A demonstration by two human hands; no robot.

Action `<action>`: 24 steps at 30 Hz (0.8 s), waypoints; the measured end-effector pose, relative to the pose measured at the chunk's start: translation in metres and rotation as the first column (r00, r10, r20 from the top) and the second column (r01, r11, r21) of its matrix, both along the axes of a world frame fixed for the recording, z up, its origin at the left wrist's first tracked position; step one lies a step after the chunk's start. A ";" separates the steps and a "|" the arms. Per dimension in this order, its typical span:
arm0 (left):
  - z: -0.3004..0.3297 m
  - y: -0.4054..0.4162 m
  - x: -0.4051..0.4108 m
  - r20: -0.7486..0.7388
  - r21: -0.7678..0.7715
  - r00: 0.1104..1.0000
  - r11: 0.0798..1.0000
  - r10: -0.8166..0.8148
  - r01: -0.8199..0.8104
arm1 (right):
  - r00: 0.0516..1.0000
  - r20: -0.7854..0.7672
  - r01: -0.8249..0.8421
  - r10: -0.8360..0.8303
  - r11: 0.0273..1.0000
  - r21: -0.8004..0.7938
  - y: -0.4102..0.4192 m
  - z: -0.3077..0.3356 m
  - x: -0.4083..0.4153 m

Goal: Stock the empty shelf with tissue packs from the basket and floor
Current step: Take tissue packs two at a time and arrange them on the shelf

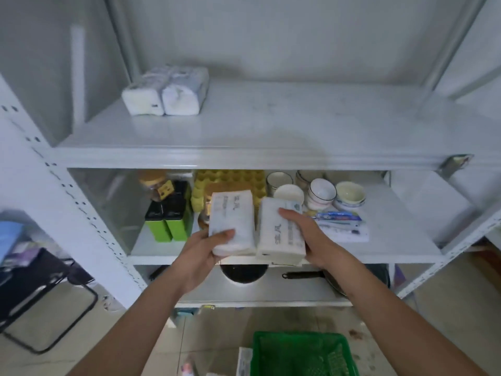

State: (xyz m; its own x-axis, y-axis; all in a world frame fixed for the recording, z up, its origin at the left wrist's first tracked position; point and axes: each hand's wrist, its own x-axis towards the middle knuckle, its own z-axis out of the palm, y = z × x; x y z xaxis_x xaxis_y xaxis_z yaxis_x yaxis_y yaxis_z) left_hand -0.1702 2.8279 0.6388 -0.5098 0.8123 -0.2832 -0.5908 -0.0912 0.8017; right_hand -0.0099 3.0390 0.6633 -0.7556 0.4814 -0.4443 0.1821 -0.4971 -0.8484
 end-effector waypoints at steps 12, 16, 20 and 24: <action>0.097 -0.040 -0.049 -0.127 0.150 0.984 0.983 0.126 -0.106 | 0.989 -0.105 -0.090 0.108 0.983 0.161 -0.034 0.123 -0.072; 0.121 -0.050 -0.076 -0.189 0.173 0.971 0.978 0.150 -0.117 | 0.985 -0.121 -0.095 0.119 0.978 0.187 -0.043 0.151 -0.103; 0.141 -0.061 -0.105 -0.224 0.174 0.963 0.978 0.152 -0.114 | 0.987 -0.108 -0.082 0.117 0.955 0.284 -0.052 0.173 -0.134; 0.157 -0.068 -0.138 -0.274 0.108 0.941 0.979 0.199 -0.176 | 0.987 -0.087 -0.106 0.138 0.947 0.303 -0.063 0.192 -0.174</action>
